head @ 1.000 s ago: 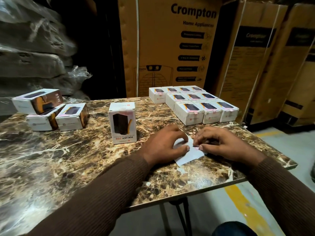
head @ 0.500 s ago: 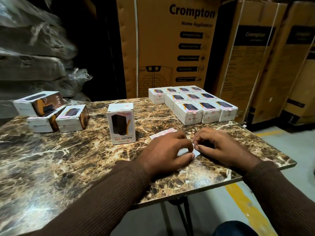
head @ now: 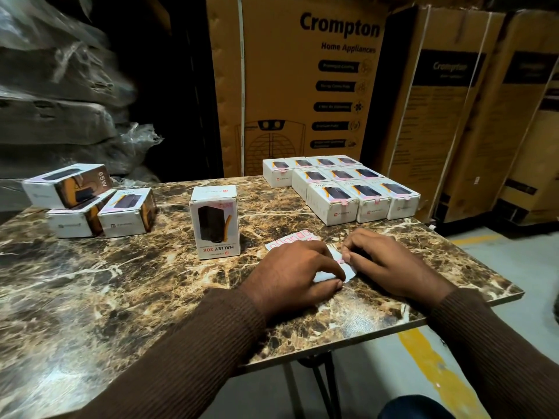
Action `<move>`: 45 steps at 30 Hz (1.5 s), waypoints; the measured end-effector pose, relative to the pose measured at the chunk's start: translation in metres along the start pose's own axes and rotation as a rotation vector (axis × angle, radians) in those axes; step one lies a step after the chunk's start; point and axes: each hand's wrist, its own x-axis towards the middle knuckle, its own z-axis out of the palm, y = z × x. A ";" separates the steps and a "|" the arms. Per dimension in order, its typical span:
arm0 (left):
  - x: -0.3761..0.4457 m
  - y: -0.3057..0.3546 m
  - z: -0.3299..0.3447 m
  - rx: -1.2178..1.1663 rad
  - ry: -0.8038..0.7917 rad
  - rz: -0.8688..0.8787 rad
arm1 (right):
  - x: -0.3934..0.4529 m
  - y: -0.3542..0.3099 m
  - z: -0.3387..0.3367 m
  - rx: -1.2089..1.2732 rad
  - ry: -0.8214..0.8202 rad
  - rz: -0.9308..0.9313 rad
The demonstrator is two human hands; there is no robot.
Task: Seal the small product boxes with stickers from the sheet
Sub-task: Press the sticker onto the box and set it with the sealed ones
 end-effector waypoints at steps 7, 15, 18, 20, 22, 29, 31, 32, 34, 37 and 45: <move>0.001 -0.001 0.000 -0.019 -0.011 -0.003 | -0.001 0.000 -0.003 0.135 0.045 0.051; 0.000 -0.001 -0.001 -0.036 -0.008 0.002 | -0.001 0.002 -0.003 0.108 -0.011 -0.006; 0.001 -0.001 -0.001 -0.040 -0.009 0.004 | -0.001 0.002 -0.001 0.072 -0.006 -0.022; 0.001 -0.001 -0.001 -0.049 -0.007 0.007 | -0.001 -0.001 -0.001 0.032 0.005 -0.064; 0.001 0.000 -0.001 -0.059 0.000 0.009 | -0.002 -0.004 -0.001 -0.026 0.031 -0.116; 0.001 -0.001 -0.001 -0.078 0.000 0.007 | -0.001 -0.004 -0.001 -0.043 0.024 -0.104; 0.001 -0.001 -0.001 -0.081 -0.002 0.010 | -0.002 -0.006 -0.002 -0.043 0.034 -0.090; 0.001 -0.001 -0.001 -0.084 -0.002 0.010 | -0.002 -0.007 -0.002 -0.041 0.036 -0.085; 0.001 -0.002 -0.001 -0.089 -0.003 0.009 | -0.002 -0.007 -0.002 -0.036 0.035 -0.067; 0.001 -0.002 0.000 -0.091 -0.004 0.014 | -0.003 -0.007 -0.002 -0.025 0.041 -0.047; 0.001 -0.002 -0.001 -0.093 -0.008 0.023 | -0.005 -0.008 -0.003 0.034 0.080 0.016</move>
